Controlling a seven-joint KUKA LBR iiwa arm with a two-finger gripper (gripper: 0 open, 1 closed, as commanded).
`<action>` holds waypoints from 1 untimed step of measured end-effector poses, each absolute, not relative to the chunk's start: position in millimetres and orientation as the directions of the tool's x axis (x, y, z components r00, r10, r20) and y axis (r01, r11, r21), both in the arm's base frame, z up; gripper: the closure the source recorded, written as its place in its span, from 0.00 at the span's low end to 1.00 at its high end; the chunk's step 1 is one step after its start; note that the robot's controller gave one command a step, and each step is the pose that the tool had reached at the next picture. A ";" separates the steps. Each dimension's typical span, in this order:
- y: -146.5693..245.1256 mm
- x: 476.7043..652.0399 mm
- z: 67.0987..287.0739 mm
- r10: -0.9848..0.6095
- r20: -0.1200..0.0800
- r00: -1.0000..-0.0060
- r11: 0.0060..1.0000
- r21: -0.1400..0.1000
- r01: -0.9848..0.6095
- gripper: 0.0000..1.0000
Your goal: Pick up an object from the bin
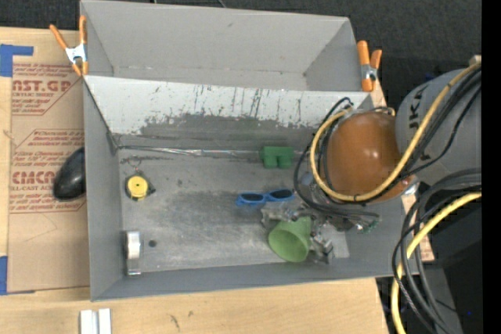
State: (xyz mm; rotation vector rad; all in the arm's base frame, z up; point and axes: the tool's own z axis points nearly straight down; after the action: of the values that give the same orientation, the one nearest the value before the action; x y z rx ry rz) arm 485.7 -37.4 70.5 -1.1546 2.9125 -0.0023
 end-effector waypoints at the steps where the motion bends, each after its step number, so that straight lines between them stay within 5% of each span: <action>1: -36.5 487.2 70.9 -0.685 -0.005 -0.729 0.729 -0.003 -0.685 0.00</action>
Offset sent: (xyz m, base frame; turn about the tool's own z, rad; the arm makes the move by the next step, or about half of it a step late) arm 0.0000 0.0000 0.0000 0.0000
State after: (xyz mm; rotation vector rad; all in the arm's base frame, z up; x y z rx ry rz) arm 487.2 -36.5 70.9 -1.1548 2.9152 -0.0015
